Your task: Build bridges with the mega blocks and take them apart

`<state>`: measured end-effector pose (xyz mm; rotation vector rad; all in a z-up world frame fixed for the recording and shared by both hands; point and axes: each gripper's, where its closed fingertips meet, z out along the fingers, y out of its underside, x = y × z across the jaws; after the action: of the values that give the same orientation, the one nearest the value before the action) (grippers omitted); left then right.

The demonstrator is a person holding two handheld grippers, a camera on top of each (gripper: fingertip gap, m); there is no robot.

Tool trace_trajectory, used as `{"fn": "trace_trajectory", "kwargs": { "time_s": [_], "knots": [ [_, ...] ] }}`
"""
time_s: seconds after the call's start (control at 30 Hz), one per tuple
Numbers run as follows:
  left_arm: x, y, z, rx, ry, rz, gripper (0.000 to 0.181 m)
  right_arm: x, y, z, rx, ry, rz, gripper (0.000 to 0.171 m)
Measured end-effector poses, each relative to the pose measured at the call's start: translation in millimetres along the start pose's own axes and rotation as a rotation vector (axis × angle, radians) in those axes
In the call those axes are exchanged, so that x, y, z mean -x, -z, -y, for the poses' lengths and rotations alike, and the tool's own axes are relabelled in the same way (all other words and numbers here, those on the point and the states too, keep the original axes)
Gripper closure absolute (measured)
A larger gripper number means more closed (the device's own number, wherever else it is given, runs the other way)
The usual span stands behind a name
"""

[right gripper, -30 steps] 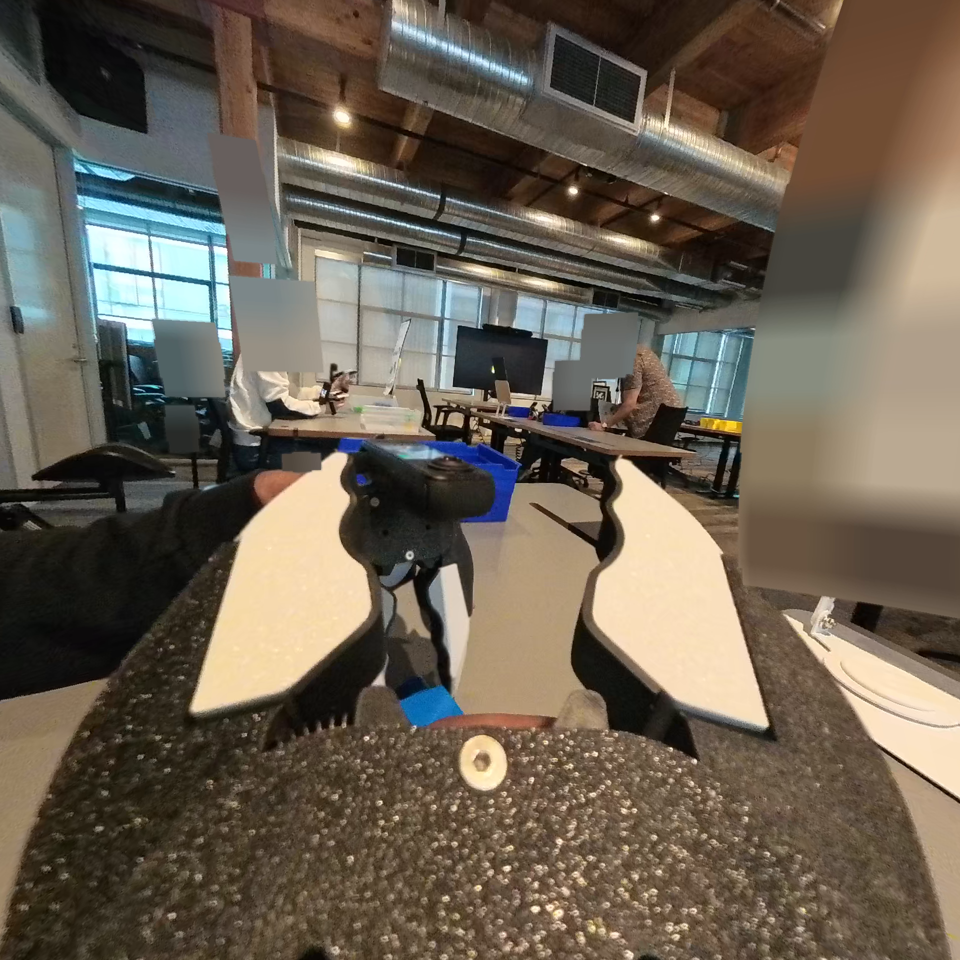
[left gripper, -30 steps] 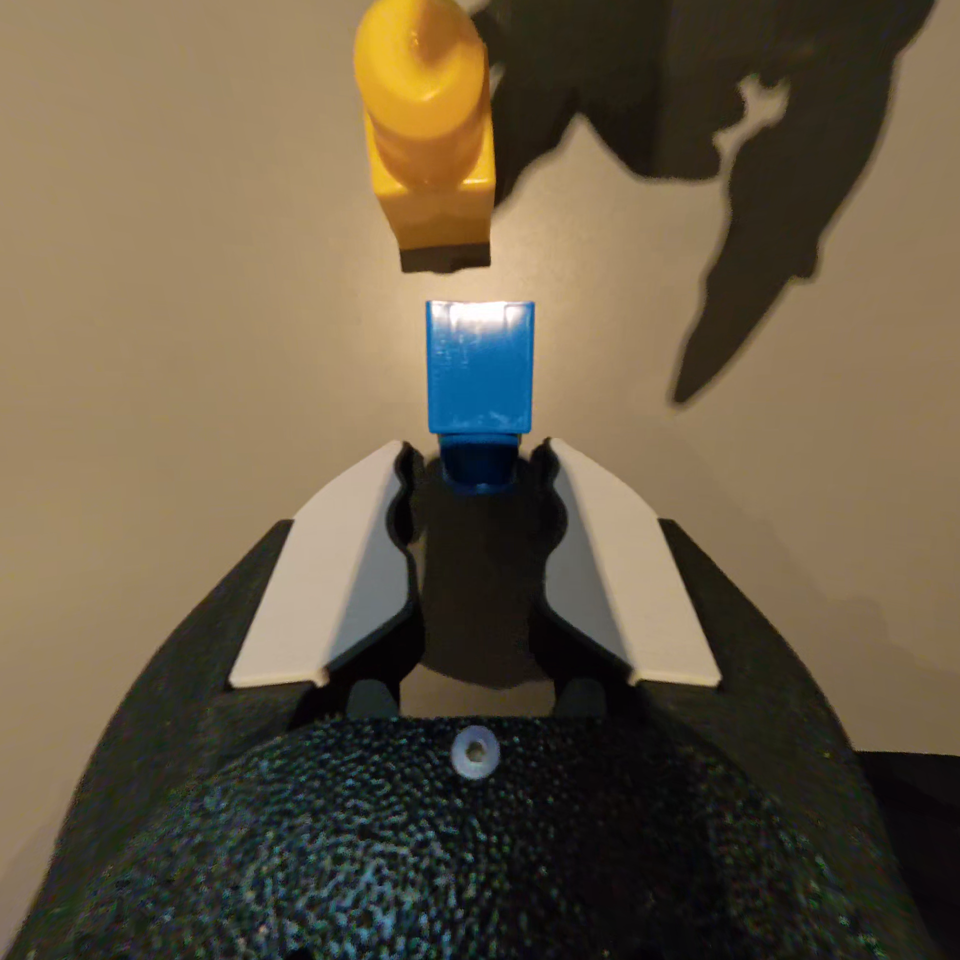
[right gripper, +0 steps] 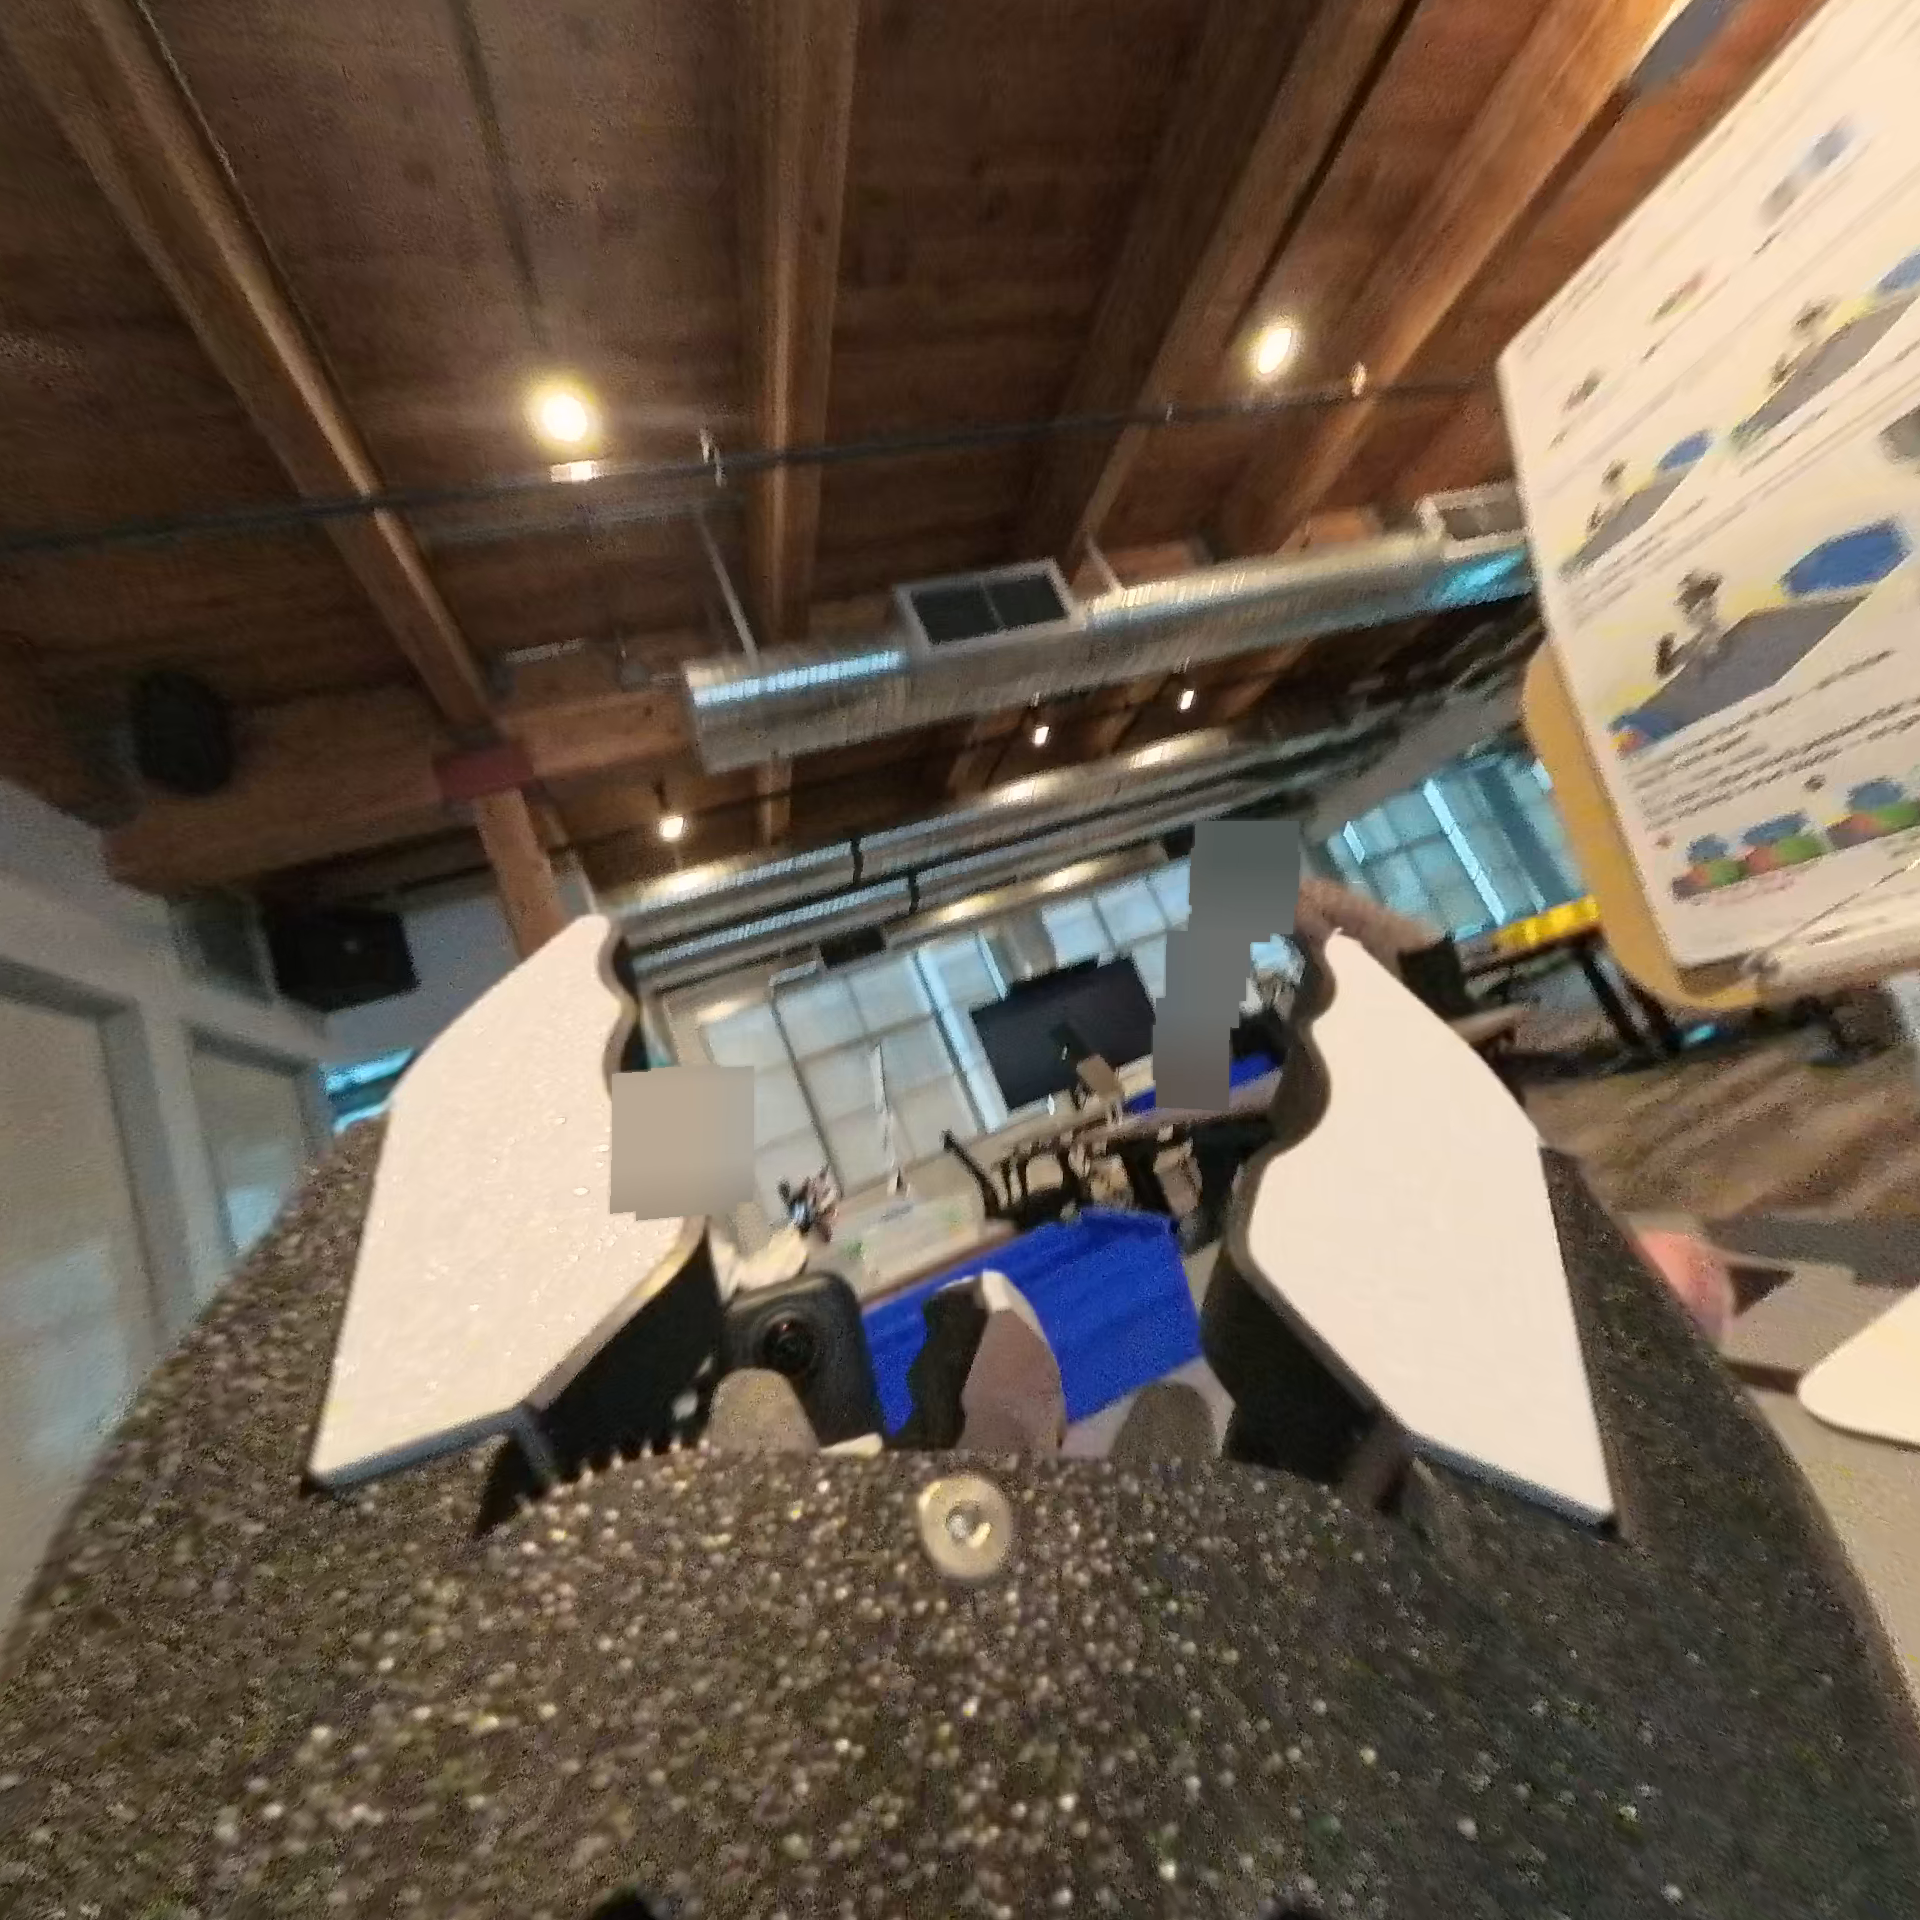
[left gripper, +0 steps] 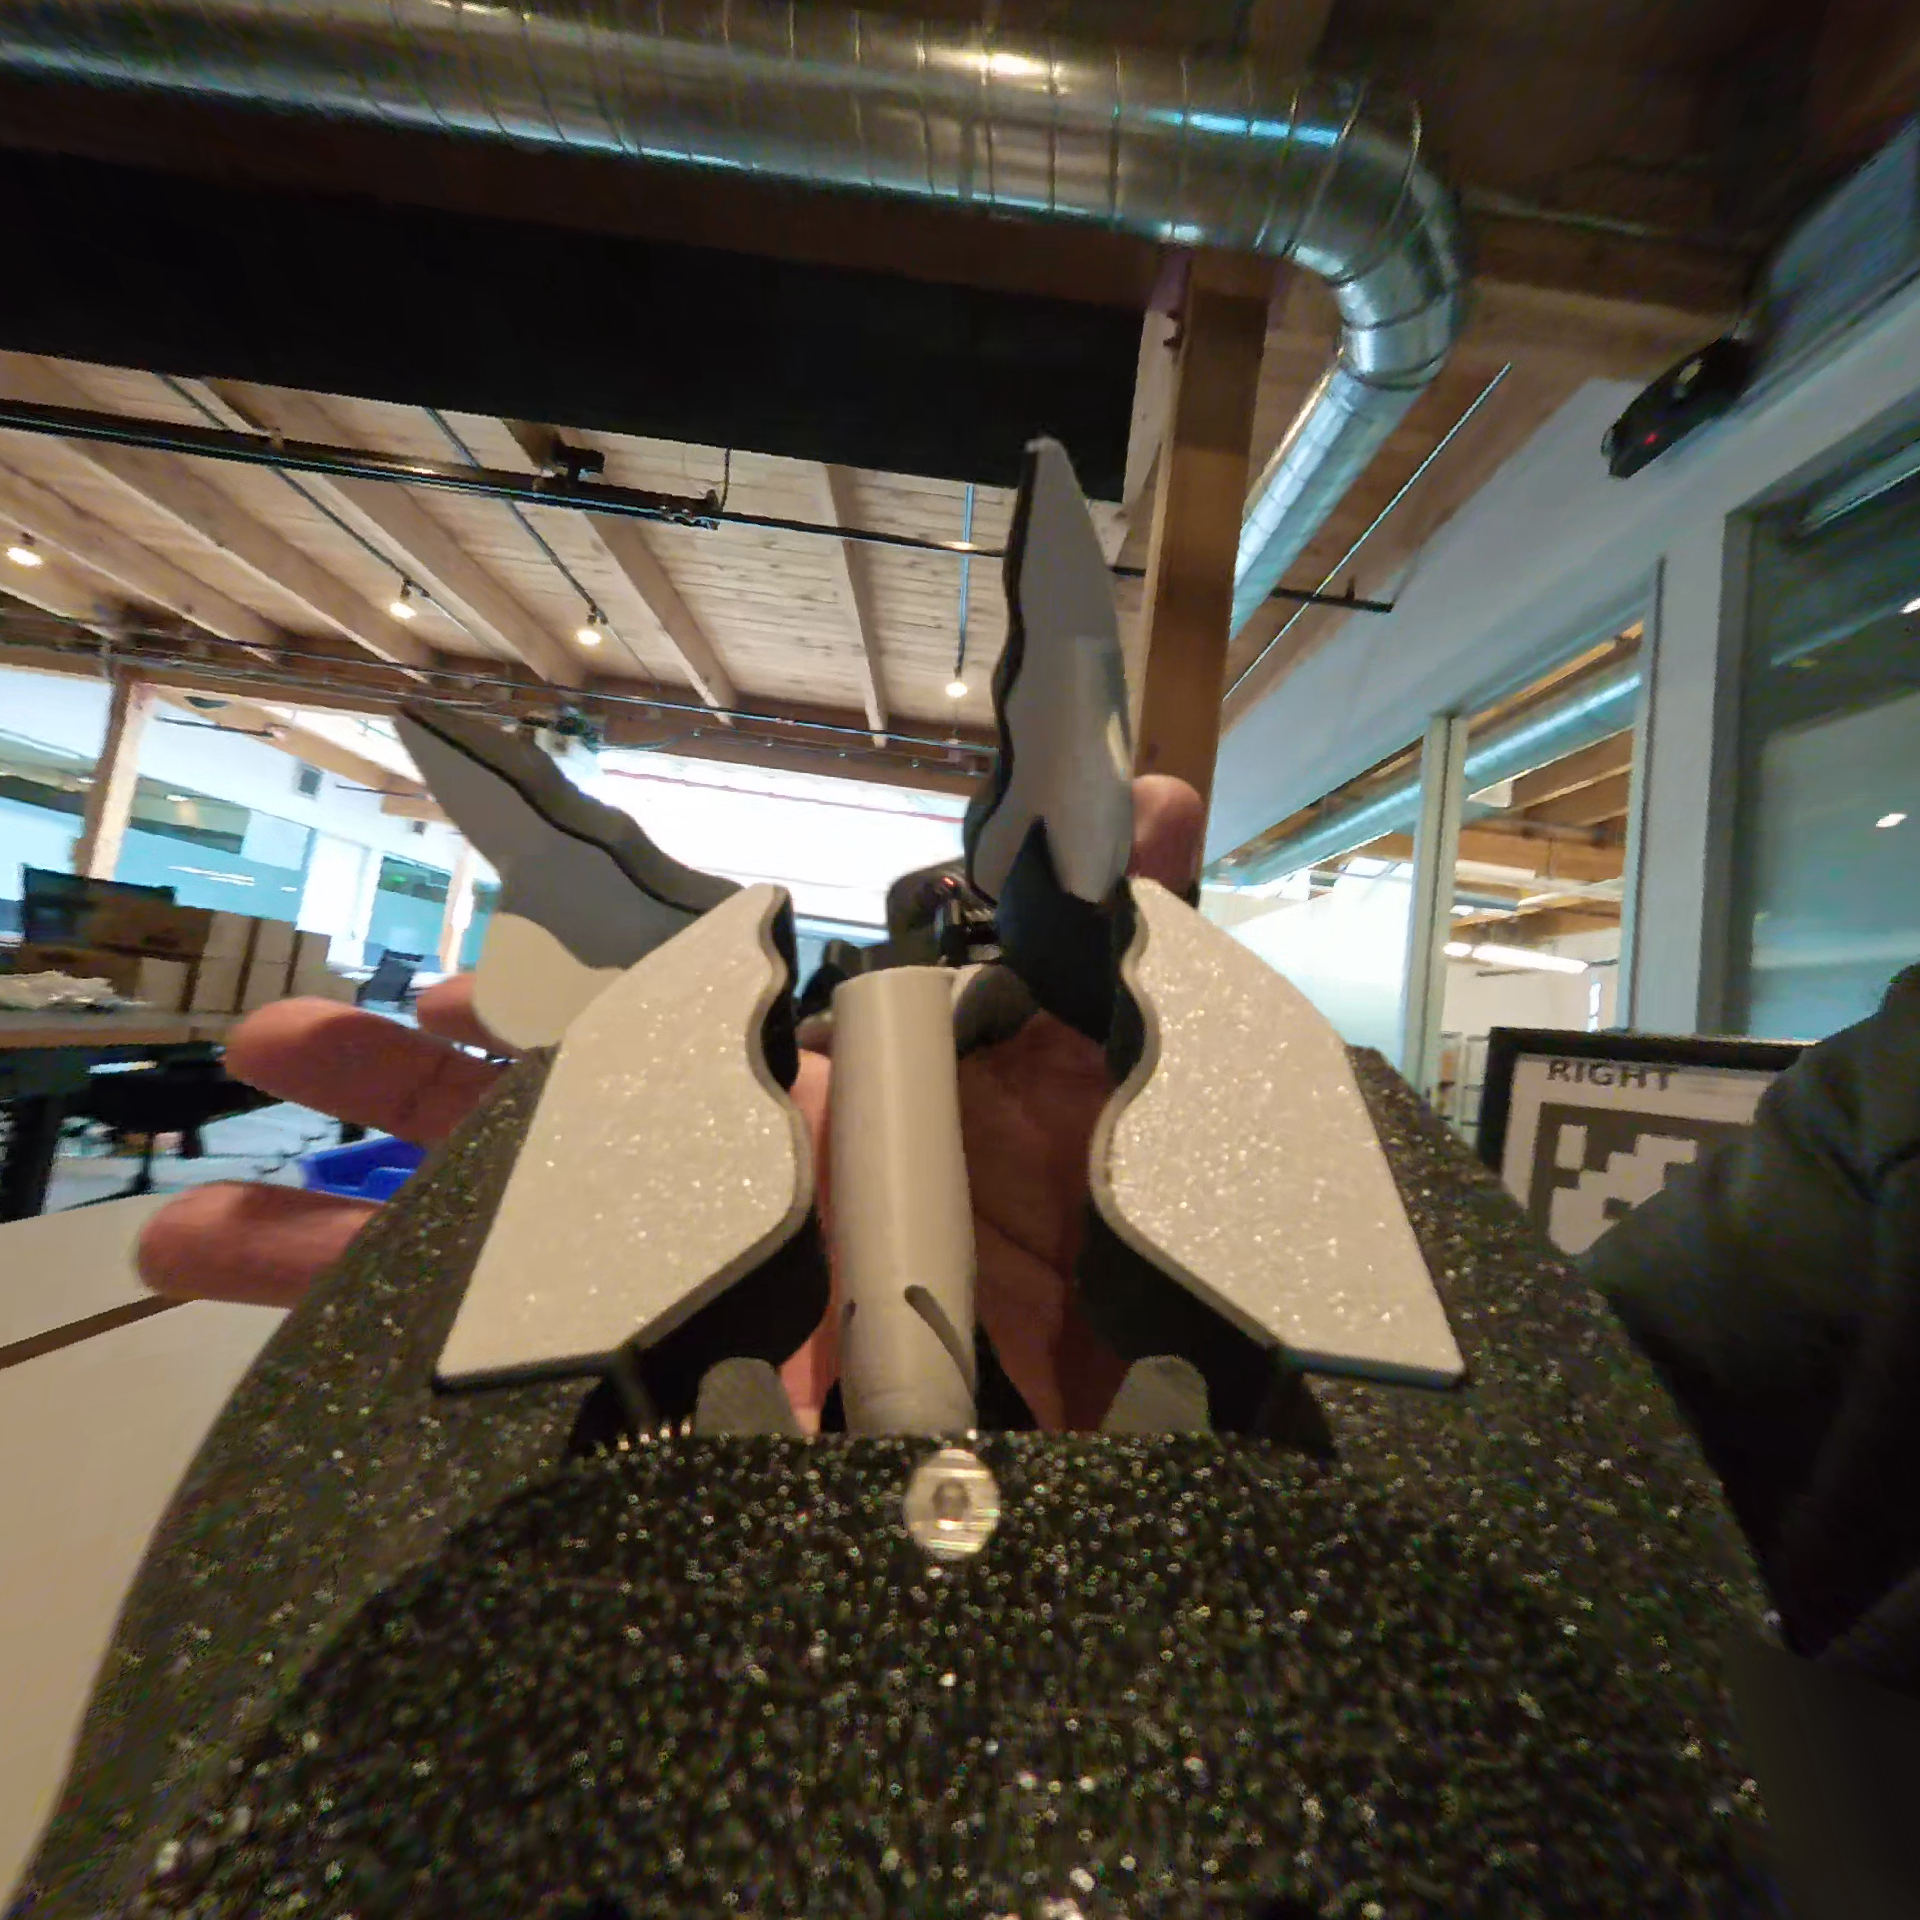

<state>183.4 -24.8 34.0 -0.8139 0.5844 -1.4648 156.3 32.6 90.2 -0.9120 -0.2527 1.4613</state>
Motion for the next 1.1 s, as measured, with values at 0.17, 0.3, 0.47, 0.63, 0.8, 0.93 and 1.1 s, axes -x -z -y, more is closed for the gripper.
{"fn": "trace_trajectory", "kwargs": {
  "time_s": [0.17,0.3,0.47,0.63,0.8,0.93,1.1],
  "knots": [
    [-4.7,-3.1,3.2,-0.040,0.017,-0.026,0.131,3.3,-2.4,5.7,0.009,0.021,-0.017,0.054],
    [-7.8,-3.9,3.5,-0.055,0.037,-0.038,0.132,8.9,-5.8,3.0,0.047,0.016,0.017,0.056],
    [-14.2,-8.0,3.1,-0.070,0.080,-0.074,0.132,19.7,-5.9,5.2,0.066,0.039,0.052,0.072],
    [-26.7,-11.3,9.2,-0.096,0.070,-0.118,0.135,35.3,-6.6,7.3,0.092,0.091,0.071,0.085],
    [-43.9,-14.8,9.4,-0.078,0.009,-0.169,0.138,40.2,-8.9,8.3,0.121,0.000,0.083,0.085],
    [-48.8,-18.3,2.3,-0.036,-0.026,-0.170,0.135,39.9,-7.9,9.3,0.131,-0.022,0.096,0.084],
    [-46.3,-20.3,-2.8,-0.018,-0.003,-0.160,0.123,31.1,-7.6,3.9,0.171,-0.001,0.058,0.075]
  ]
}}
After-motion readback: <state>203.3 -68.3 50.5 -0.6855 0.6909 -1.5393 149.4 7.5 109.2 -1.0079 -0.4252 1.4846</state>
